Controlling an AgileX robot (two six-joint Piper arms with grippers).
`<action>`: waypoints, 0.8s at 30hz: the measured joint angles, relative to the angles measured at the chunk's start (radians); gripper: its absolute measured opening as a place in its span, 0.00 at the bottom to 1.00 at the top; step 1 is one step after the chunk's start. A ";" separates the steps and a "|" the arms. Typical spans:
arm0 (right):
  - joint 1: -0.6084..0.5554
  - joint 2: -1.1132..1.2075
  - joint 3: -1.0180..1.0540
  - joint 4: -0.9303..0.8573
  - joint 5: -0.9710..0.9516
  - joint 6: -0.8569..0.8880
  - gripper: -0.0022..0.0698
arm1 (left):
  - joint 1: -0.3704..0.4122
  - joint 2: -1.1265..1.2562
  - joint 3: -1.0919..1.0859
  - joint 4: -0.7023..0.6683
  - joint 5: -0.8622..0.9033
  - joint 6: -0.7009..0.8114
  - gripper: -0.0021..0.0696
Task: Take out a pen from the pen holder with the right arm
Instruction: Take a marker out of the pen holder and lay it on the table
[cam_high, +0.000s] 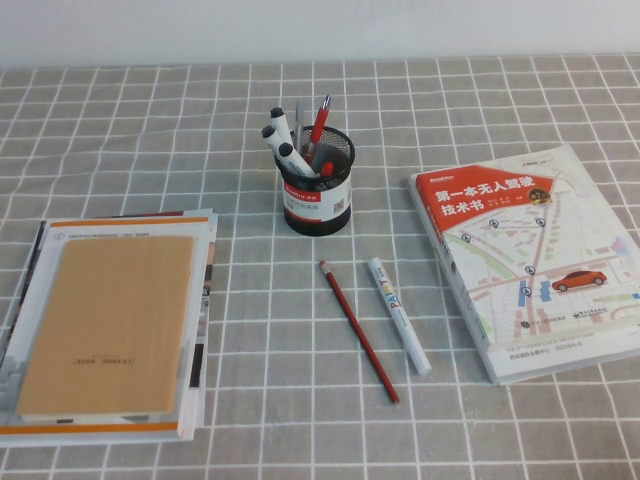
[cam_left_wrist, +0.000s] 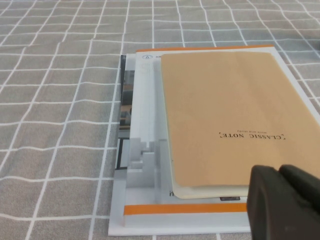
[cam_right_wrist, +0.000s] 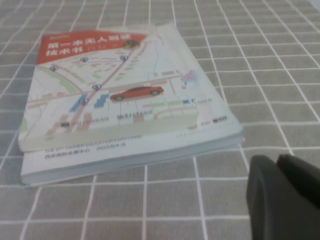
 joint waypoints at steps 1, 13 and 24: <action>0.000 0.000 0.000 -0.001 0.017 0.000 0.01 | 0.000 0.000 0.000 0.000 0.000 0.000 0.02; 0.000 0.000 0.001 -0.005 0.044 0.000 0.01 | 0.000 0.000 0.000 0.000 0.000 0.000 0.02; 0.000 0.000 0.001 -0.005 0.044 0.000 0.01 | 0.000 0.000 0.000 0.000 0.000 0.000 0.02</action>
